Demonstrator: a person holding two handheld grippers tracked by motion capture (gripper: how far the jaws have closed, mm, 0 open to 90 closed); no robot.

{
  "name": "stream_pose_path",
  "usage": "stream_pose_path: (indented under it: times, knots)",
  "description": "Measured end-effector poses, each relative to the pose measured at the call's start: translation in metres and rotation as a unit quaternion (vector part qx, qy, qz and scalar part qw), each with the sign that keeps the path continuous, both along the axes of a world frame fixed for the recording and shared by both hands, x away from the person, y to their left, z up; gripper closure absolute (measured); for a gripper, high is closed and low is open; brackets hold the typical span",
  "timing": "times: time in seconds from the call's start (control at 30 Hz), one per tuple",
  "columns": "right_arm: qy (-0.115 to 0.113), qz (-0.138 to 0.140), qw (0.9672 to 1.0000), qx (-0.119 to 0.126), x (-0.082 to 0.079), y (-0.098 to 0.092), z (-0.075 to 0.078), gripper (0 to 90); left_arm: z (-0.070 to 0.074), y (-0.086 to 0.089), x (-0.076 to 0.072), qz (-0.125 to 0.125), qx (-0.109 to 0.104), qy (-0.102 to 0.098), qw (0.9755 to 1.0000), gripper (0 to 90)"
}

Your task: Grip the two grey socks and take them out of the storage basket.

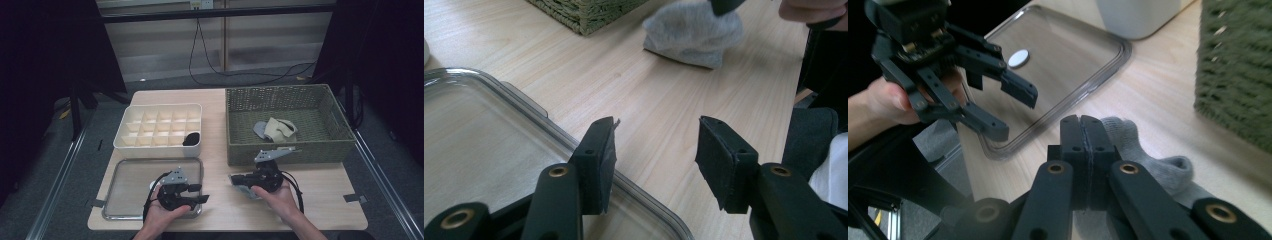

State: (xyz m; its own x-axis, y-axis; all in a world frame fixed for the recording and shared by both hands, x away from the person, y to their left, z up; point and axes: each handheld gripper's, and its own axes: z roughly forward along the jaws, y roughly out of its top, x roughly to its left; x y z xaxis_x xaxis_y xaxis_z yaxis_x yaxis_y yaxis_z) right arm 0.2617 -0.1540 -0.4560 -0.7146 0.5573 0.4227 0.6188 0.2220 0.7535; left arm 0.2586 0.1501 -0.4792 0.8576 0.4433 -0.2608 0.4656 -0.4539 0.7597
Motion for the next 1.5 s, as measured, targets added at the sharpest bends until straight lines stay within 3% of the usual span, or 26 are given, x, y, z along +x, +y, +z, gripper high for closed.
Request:
stream_pose_path:
  times: [0.2,0.4,1.1,1.2,1.5]
  knots:
    - [-0.011,-0.006,0.9998,0.012,-0.002,-0.006,0.011,90.0,0.0,-0.001,-0.001,-0.003,-0.002,0.0,1.0,50.7]
    - [-0.019,-0.013,0.9985,0.049,-0.002,-0.012,0.024,90.0,-0.002,-0.008,0.002,-0.01,-0.002,0.003,0.9999,51.1]
    - [-0.06,-0.018,0.9943,0.086,-0.009,-0.015,0.055,90.0,-0.003,-0.018,0.002,-0.032,0.003,-0.002,0.9995,57.4]
    - [-0.058,-0.021,0.9946,0.083,-0.009,-0.016,0.054,90.0,-0.003,-0.019,0.001,-0.035,0.0,-0.002,0.9994,59.5]
    - [-0.033,-0.036,0.9972,0.057,-0.007,-0.025,0.031,90.0,-0.001,-0.03,0.005,-0.041,-0.008,-0.007,0.9991,61.9]
